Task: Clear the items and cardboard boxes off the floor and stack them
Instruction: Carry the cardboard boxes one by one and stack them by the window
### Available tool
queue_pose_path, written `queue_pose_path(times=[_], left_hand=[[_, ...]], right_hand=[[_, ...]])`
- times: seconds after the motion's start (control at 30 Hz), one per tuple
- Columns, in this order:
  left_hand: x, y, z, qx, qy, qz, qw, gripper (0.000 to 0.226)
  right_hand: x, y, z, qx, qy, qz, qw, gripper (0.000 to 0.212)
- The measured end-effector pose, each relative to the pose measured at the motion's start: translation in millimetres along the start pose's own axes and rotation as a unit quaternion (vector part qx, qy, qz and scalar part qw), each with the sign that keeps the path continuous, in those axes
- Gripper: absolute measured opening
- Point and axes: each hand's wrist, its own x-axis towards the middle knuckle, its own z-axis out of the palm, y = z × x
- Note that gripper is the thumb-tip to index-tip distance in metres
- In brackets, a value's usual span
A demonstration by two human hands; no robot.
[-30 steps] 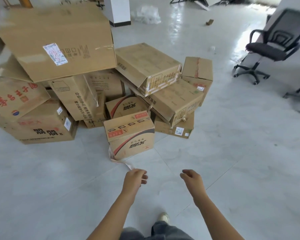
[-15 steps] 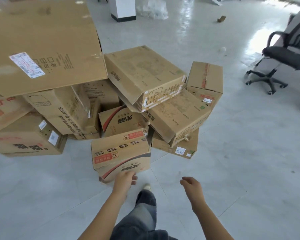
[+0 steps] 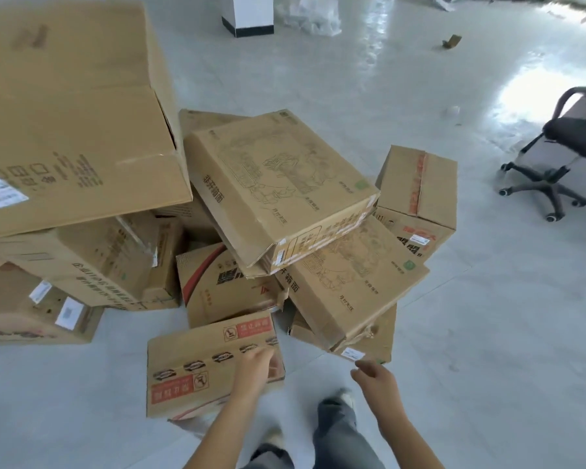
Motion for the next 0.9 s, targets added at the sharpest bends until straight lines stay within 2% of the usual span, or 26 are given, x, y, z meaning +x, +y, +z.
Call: queue_pose_path(times=[0.1,0.23,0.4,0.53,0.7,0.8,0.9], left_hand=[[37,24,7,-0.030,0.054,-0.017,0.998,0.023],[75,54,29,-0.076,0.110,-0.032,0.991,0.024],[104,73,60,-0.107,0.146,-0.071,0.981,0.021],[118,83,60,-0.133,0.183,-0.077,0.971,0.026],[153,83,33,-0.168,0.221,-0.107,0.955,0.022],[184,84,15,-0.176,0.238,-0.131,0.946,0.020],[216,84,6,-0.132,0.225,-0.139,0.955,0.022]], right_hand=[[44,-34,-4,-0.033,-0.035,-0.023,0.999,0.013],[98,-83,-12,-0.081,-0.095,-0.068,0.990,0.027],[162,-131,-21,-0.174,-0.151,-0.117,0.966,0.026],[195,-172,-1,-0.264,-0.217,-0.161,0.926,0.035],[222,-218,48,-0.407,-0.223,-0.306,0.831,0.038],[237,-234,76,-0.498,-0.195,-0.397,0.746,0.040],[256,-236,103,-0.567,-0.164,-0.459,0.664,0.045]])
